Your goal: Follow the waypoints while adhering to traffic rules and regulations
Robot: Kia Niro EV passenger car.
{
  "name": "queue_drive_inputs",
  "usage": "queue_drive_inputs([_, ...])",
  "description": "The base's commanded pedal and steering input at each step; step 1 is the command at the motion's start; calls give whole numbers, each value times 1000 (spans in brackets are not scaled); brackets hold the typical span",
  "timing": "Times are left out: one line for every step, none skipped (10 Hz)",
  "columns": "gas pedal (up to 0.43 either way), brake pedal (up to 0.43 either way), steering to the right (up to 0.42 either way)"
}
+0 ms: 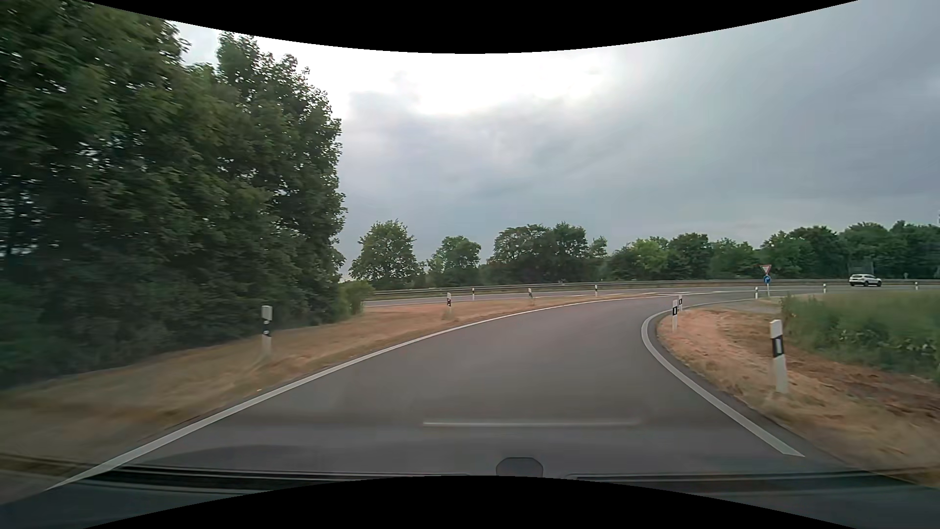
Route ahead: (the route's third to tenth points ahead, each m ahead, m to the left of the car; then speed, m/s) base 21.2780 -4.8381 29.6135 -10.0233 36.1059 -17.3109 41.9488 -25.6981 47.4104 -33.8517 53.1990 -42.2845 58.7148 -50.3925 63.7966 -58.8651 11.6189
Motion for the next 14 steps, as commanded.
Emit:
queue_drive_inputs([130, 0, 101])
queue_drive_inputs([130, 0, 100])
queue_drive_inputs([118, 0, 101])
queue_drive_inputs([118, 0, 101])
queue_drive_inputs([118, 0, 101])
queue_drive_inputs([118, 0, 101])
queue_drive_inputs([118, 0, 100])
queue_drive_inputs([118, 0, 100])
queue_drive_inputs([118, 0, 100])
queue_drive_inputs([118, 0, 99])
queue_drive_inputs([118, 0, 97])
queue_drive_inputs([118, 0, 96])
queue_drive_inputs([118, 0, 94])
queue_drive_inputs([118, 0, 93])
